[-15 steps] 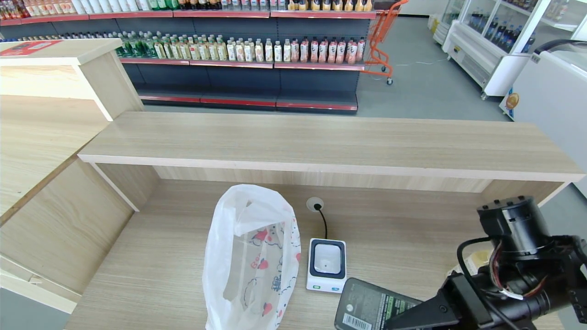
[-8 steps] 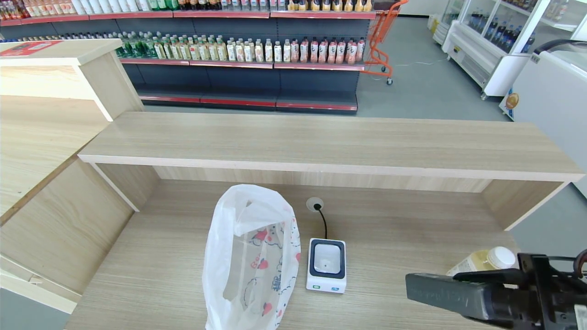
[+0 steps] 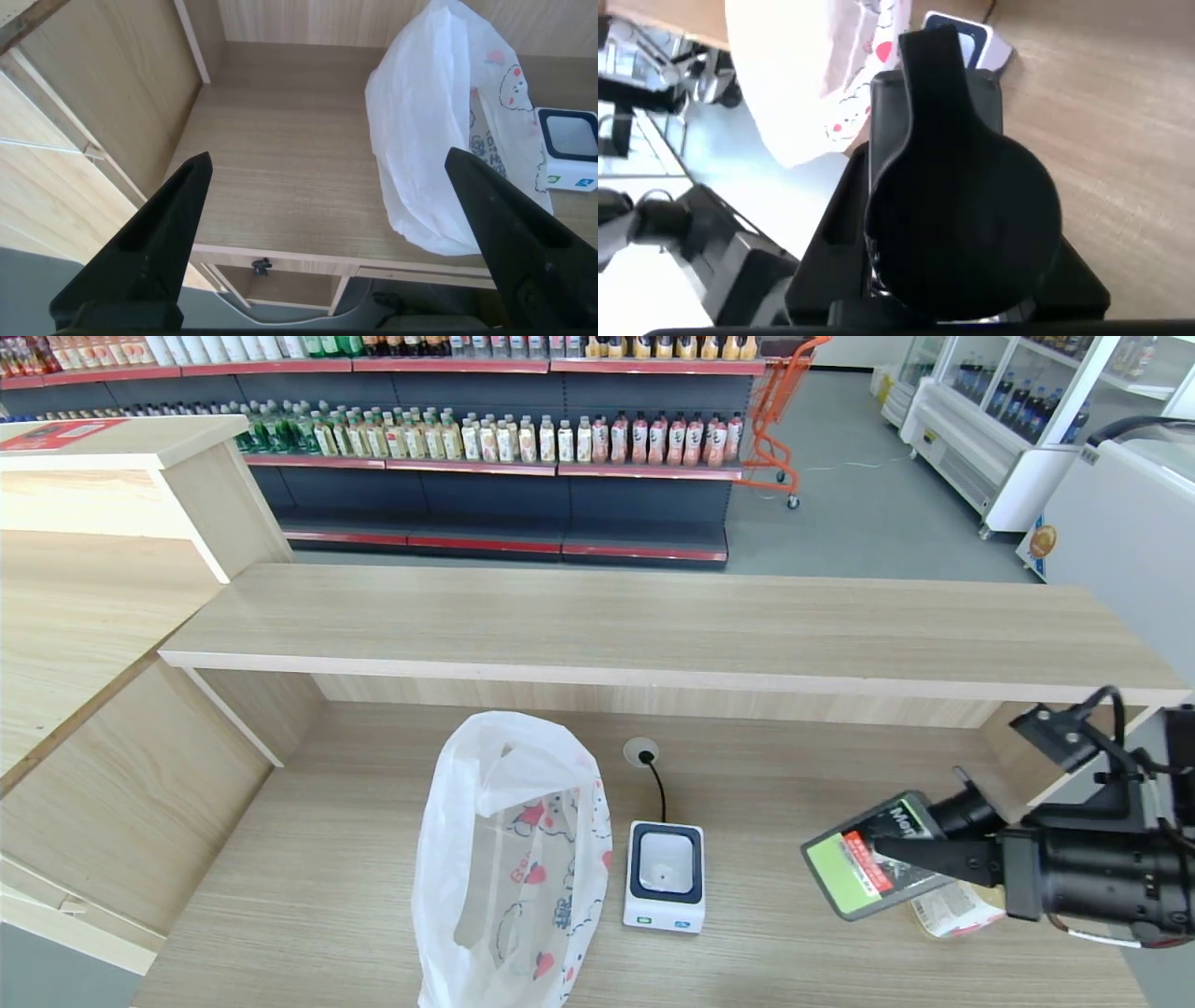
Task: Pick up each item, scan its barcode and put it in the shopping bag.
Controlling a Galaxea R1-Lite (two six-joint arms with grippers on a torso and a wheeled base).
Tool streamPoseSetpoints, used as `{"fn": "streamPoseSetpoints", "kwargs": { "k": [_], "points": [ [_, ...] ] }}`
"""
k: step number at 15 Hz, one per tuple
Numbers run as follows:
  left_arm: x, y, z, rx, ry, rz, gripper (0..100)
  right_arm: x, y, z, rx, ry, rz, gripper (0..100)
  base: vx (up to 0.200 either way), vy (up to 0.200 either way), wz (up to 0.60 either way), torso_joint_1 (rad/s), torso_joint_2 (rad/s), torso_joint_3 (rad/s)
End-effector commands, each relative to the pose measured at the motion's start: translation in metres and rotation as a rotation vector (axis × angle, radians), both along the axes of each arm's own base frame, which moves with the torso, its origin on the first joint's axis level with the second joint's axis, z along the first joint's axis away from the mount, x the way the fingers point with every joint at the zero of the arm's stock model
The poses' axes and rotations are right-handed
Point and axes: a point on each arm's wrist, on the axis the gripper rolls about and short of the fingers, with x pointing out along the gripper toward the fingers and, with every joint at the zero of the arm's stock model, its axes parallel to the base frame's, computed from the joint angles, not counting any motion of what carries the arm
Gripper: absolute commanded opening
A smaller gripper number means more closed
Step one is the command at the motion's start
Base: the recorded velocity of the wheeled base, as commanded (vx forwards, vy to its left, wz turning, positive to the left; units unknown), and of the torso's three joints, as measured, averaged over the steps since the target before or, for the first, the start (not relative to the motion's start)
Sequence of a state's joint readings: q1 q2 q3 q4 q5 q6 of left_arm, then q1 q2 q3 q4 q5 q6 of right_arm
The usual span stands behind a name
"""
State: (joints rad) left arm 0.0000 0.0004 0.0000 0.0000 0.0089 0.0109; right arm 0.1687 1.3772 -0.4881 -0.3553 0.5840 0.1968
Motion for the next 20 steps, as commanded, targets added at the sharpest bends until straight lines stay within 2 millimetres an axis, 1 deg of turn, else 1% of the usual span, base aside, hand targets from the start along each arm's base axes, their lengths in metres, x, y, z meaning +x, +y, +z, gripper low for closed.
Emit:
{"fn": "streamPoseSetpoints", "kwargs": {
  "k": [1,2,3,5,9,12,16,18,20],
  "points": [
    [0.0,0.0,0.0,0.0,0.0,0.0,100,0.031,0.041,-0.035,0.004,0.212,-0.078,0,0.0,0.0,0.0,0.0,0.0,0.0],
    [0.0,0.0,0.0,0.0,0.0,0.0,100,0.035,0.048,-0.039,0.009,0.234,-0.088,0,0.0,0.0,0.0,0.0,0.0,0.0],
    [0.0,0.0,0.0,0.0,0.0,0.0,100,0.041,0.058,-0.049,-0.002,0.263,-0.089,0,0.0,0.0,0.0,0.0,0.0,0.0],
    [0.0,0.0,0.0,0.0,0.0,0.0,100,0.05,0.068,-0.063,-0.023,0.29,-0.075,0,0.0,0.0,0.0,0.0,0.0,0.0],
    [0.0,0.0,0.0,0.001,0.0,0.0,100,0.071,0.077,-0.087,-0.045,0.319,-0.084,0,0.0,0.0,0.0,0.0,0.0,0.0],
    [0.0,0.0,0.0,0.0,0.0,0.0,100,0.087,0.086,-0.091,-0.044,0.31,-0.08,0,0.0,0.0,0.0,0.0,0.0,0.0],
    [0.0,0.0,0.0,0.0,0.0,0.0,100,0.098,0.103,-0.091,-0.031,0.271,-0.044,0,0.0,0.0,0.0,0.0,0.0,0.0],
    [0.0,0.0,0.0,0.0,0.0,0.0,100,0.1,0.117,-0.098,-0.03,0.243,-0.008,0,0.0,0.0,0.0,0.0,0.0,0.0],
    [0.0,0.0,0.0,0.0,0.0,0.0,100,0.1,0.124,-0.109,-0.073,0.222,0.006,0,0.0,0.0,0.0,0.0,0.0,0.0]
  ]
}}
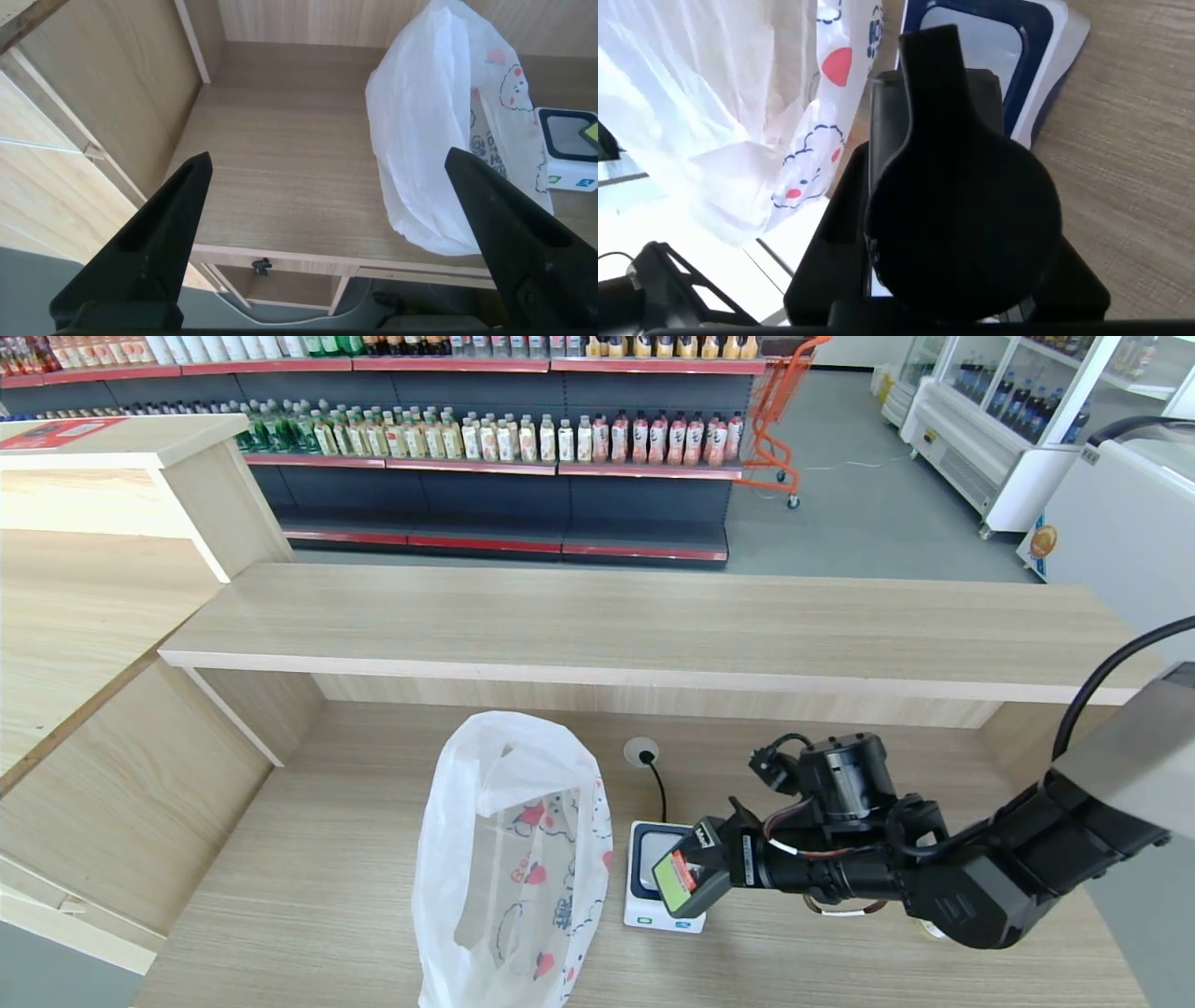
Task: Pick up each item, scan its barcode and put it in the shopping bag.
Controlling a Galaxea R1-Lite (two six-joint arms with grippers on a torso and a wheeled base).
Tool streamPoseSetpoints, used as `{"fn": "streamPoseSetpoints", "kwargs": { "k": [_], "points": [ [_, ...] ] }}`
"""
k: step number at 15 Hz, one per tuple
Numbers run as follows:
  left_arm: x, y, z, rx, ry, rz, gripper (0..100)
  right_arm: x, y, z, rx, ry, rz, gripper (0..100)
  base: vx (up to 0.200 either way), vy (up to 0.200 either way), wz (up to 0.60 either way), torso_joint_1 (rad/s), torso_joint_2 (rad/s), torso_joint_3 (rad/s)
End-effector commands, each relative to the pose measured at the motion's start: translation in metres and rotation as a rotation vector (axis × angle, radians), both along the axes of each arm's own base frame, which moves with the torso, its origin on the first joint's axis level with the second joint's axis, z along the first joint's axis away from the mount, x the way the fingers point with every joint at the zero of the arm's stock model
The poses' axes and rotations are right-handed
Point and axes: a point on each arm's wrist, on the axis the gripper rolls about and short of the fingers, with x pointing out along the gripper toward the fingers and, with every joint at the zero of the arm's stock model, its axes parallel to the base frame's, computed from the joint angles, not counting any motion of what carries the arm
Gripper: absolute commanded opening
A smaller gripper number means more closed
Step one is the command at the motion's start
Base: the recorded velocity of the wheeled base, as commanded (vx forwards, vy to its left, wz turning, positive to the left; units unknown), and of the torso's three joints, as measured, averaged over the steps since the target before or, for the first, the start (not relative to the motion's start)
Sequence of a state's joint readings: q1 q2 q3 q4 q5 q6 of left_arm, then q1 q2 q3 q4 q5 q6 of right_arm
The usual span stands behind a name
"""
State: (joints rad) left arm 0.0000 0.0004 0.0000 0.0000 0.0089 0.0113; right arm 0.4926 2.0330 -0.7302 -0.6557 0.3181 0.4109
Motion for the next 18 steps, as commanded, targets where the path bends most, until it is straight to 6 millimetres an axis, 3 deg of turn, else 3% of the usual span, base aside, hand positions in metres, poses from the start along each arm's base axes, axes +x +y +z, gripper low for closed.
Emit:
{"fn": "streamPoseSetpoints", "kwargs": {
  "k": [1,3,8,11,13,14,15,17,18],
  "points": [
    [0.0,0.0,0.0,0.001,0.0,0.0,100,0.0,0.006,-0.015,-0.035,0.022,0.013,0,0.0,0.0,0.0,0.0,0.0,0.0],
    [0.0,0.0,0.0,-0.001,0.0,0.0,100,0.002,0.005,-0.021,-0.071,0.001,0.033,0,0.0,0.0,0.0,0.0,0.0,0.0],
    [0.0,0.0,0.0,-0.001,0.0,0.002,100,0.008,0.007,-0.011,-0.054,-0.039,0.03,0,0.0,0.0,0.0,0.0,0.0,0.0],
    [0.0,0.0,0.0,0.001,0.0,0.0,100,-0.006,0.003,0.034,0.07,-0.071,-0.024,0,0.0,0.0,0.0,0.0,0.0,0.0],
    [0.0,0.0,0.0,0.001,0.0,0.0,100,-0.036,-0.016,0.098,0.186,-0.215,-0.051,0,0.0,0.0,0.0,0.0,0.0,0.0],
    [0.0,0.0,0.0,-0.001,0.0,0.0,100,-0.048,-0.029,0.117,0.185,-0.299,-0.049,0,0.0,0.0,0.0,0.0,0.0,0.0],
    [0.0,0.0,0.0,-0.001,0.0,0.0,100,-0.056,-0.047,0.121,0.106,-0.386,-0.044,0,0.0,0.0,0.0,0.0,0.0,0.0],
    [0.0,0.0,0.0,-0.001,0.0,0.0,100,-0.069,-0.076,0.103,-0.106,-0.475,-0.017,0,0.0,0.0,0.0,0.0,0.0,0.0],
    [0.0,0.0,0.0,-0.001,0.0,0.0,100,-0.074,-0.08,0.099,-0.126,-0.474,-0.014,0,0.0,0.0,0.0,0.0,0.0,0.0]
  ]
}}
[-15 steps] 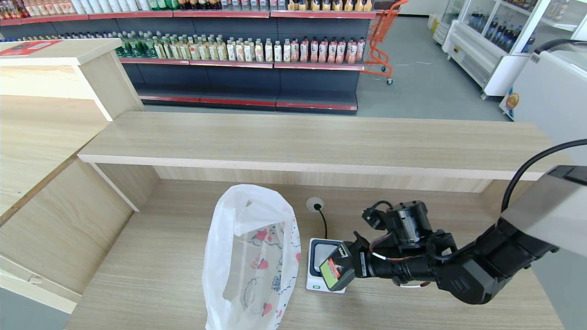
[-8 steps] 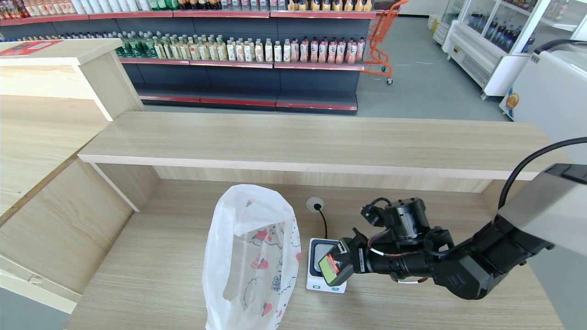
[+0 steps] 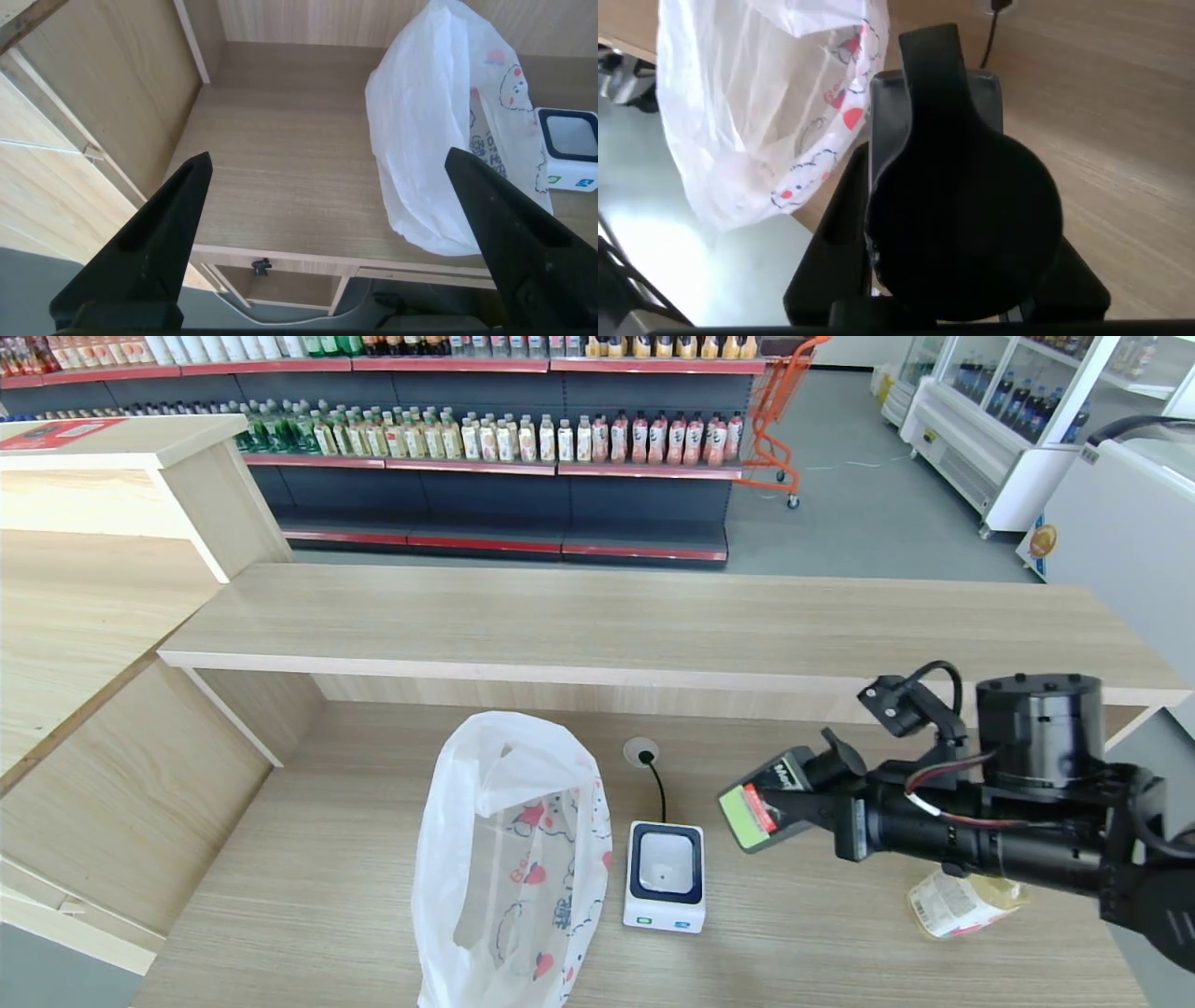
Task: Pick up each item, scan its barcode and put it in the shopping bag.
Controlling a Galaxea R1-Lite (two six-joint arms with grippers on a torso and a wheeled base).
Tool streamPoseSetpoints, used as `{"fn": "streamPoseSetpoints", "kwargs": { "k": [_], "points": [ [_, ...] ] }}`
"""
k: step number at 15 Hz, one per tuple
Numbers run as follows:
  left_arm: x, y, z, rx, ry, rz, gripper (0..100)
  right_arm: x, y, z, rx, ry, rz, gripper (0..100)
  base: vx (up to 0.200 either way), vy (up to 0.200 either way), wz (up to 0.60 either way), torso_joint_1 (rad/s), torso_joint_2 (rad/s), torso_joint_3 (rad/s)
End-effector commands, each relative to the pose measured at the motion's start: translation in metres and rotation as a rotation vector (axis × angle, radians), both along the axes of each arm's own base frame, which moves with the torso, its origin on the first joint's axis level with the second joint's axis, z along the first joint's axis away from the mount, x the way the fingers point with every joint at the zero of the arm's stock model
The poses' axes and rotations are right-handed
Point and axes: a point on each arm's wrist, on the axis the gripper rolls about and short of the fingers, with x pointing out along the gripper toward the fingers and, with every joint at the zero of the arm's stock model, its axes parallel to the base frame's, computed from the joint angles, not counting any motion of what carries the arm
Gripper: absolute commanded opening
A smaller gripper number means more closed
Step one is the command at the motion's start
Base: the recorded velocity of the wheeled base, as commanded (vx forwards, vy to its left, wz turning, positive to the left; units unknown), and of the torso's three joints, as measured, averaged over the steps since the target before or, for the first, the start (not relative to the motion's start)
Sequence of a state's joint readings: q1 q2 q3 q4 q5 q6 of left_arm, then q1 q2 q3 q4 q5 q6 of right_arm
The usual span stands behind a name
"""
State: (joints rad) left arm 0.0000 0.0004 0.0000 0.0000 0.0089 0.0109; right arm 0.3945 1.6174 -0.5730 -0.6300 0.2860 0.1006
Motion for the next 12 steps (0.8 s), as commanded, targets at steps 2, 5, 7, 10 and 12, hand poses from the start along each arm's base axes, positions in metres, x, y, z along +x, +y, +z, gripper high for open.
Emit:
{"fn": "streamPoseSetpoints", "kwargs": {
  "k": [2,5,7,10,12],
  "points": [
    [0.0,0.0,0.0,0.0,0.0,0.0,100,-0.038,-0.028,0.002,-0.01,-0.027,-0.045,0,0.0,0.0,0.0,0.0,0.0,0.0],
    [0.0,0.0,0.0,0.001,0.0,0.0,100,-0.043,-0.029,0.005,0.03,-0.016,-0.054,0,0.0,0.0,0.0,0.0,0.0,0.0],
    [0.0,0.0,0.0,0.001,0.0,0.0,100,-0.047,-0.029,0.011,0.078,-0.011,-0.065,0,0.0,0.0,0.0,0.0,0.0,0.0],
    [0.0,0.0,0.0,0.003,0.0,0.0,100,-0.055,-0.03,0.017,0.155,0.016,-0.086,0,0.0,0.0,0.0,0.0,0.0,0.0],
    [0.0,0.0,0.0,0.001,0.0,0.0,100,-0.058,-0.031,0.016,0.158,0.022,-0.088,0,0.0,0.1,0.0,0.004,0.0,-0.001]
  ]
}}
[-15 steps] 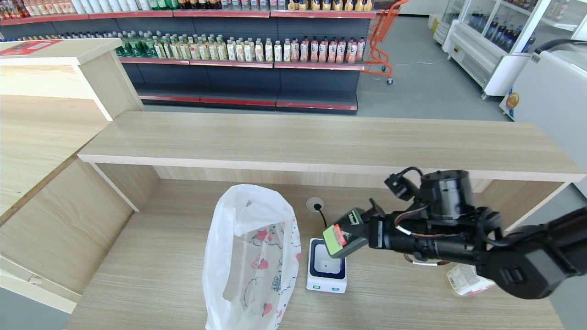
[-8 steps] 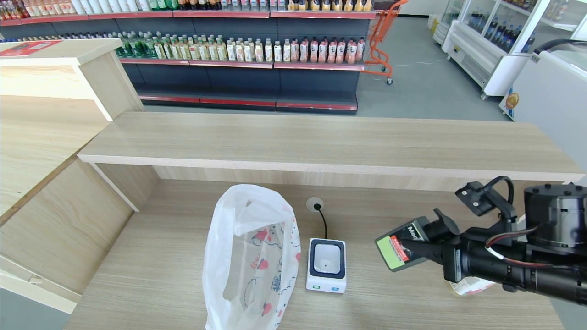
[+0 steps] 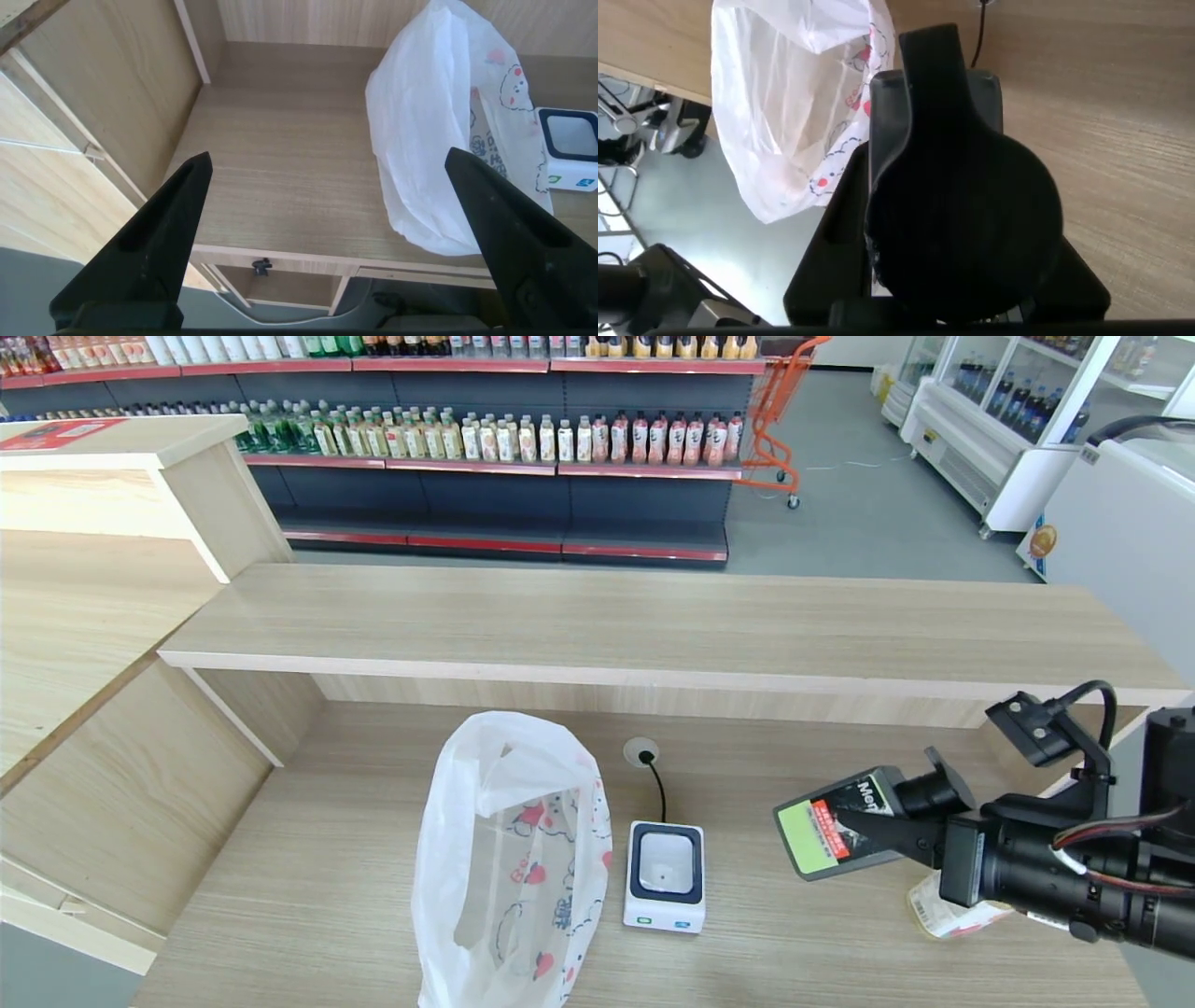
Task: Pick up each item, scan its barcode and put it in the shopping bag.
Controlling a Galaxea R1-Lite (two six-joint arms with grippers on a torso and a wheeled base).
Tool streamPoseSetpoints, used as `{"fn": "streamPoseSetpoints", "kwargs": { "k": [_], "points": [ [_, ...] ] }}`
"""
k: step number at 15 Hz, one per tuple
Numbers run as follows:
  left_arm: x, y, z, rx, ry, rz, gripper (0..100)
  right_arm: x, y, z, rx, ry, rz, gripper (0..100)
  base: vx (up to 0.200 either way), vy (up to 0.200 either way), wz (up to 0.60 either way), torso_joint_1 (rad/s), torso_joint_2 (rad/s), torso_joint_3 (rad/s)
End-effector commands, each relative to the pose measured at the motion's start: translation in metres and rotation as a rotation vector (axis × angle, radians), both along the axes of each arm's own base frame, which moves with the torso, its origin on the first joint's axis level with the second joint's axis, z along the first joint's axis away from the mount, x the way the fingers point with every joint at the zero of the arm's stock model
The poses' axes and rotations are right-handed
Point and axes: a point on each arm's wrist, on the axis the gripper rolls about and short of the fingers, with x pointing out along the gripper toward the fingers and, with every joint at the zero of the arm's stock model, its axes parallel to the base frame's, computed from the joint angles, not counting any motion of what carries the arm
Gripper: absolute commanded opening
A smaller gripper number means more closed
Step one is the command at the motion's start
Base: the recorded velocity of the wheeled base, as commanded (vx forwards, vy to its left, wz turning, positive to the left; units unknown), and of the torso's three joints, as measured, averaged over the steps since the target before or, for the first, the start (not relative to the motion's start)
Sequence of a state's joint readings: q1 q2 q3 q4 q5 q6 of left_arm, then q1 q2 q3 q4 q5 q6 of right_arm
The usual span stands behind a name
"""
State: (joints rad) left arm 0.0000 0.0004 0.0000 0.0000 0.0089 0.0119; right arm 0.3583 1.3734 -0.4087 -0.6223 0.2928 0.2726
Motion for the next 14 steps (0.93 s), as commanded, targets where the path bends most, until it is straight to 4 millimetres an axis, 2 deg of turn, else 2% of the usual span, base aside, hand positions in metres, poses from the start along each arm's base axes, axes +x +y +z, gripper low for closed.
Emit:
{"fn": "streamPoseSetpoints", "kwargs": {
  "k": [1,4,7,9,13,14],
  "points": [
    [0.0,0.0,0.0,-0.001,0.0,0.0,100,-0.005,-0.001,0.003,0.013,-0.01,0.001,0,0.0,0.2,0.0,0.007,0.01,0.002],
    [0.0,0.0,0.0,0.002,0.0,0.0,100,-0.007,0.006,0.009,0.108,0.038,0.004,0,0.0,0.2,0.0,-0.001,0.0,0.004],
    [0.0,0.0,0.0,-0.001,0.0,0.0,100,-0.009,0.011,0.004,0.095,0.074,0.027,0,0.0,0.0,0.0,0.0,0.0,0.0],
    [0.0,0.0,0.0,-0.001,0.0,0.0,100,-0.002,0.018,-0.007,0.068,0.127,0.038,0,0.0,0.0,0.0,0.0,0.0,0.0],
    [0.0,0.0,0.0,-0.001,0.0,0.0,100,0.025,0.034,-0.031,-0.11,0.125,0.044,0,0.0,0.0,0.0,0.0,0.0,0.0],
    [0.0,0.0,0.0,-0.001,0.0,0.0,100,0.043,0.044,-0.037,-0.117,0.142,0.051,0,0.0,0.0,0.0,0.0,0.0,0.0]
  ]
}}
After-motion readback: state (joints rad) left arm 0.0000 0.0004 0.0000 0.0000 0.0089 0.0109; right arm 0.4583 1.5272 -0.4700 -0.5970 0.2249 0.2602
